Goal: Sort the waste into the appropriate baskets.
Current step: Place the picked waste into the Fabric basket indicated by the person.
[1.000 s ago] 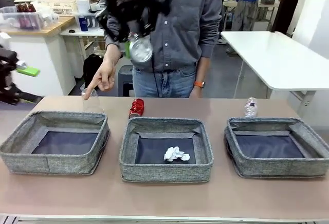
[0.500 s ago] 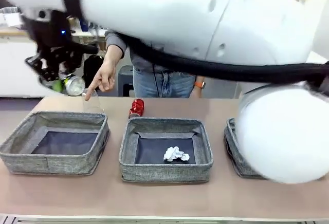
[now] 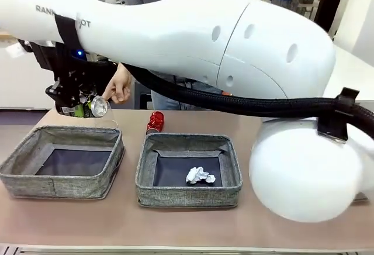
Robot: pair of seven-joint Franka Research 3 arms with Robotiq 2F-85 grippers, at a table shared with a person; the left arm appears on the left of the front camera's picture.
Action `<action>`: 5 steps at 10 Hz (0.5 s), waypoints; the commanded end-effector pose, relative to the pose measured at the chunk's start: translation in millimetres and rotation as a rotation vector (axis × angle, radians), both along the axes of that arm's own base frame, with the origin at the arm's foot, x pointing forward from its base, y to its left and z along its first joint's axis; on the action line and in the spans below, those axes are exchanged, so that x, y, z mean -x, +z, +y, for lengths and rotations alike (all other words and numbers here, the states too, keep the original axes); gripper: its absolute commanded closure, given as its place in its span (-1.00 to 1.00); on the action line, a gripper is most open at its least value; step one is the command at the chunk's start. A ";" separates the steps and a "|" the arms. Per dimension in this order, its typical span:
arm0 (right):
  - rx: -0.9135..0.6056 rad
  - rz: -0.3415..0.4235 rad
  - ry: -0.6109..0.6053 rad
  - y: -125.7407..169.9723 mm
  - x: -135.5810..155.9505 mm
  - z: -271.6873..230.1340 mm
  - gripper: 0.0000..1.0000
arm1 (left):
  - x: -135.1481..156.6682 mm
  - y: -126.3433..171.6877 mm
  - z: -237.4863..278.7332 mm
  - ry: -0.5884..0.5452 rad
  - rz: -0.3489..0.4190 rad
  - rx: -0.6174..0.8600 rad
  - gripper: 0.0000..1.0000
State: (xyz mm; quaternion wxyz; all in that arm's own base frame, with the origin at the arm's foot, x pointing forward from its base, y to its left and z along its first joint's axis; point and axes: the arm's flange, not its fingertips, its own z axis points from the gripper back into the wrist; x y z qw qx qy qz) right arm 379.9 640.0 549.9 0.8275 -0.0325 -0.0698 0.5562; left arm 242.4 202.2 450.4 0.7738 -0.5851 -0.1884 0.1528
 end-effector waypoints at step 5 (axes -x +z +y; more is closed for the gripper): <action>-0.198 0.157 0.074 55.1 -104.6 123.6 0.29 | -0.1 4.4 1.4 -0.010 0.005 -0.017 -1.00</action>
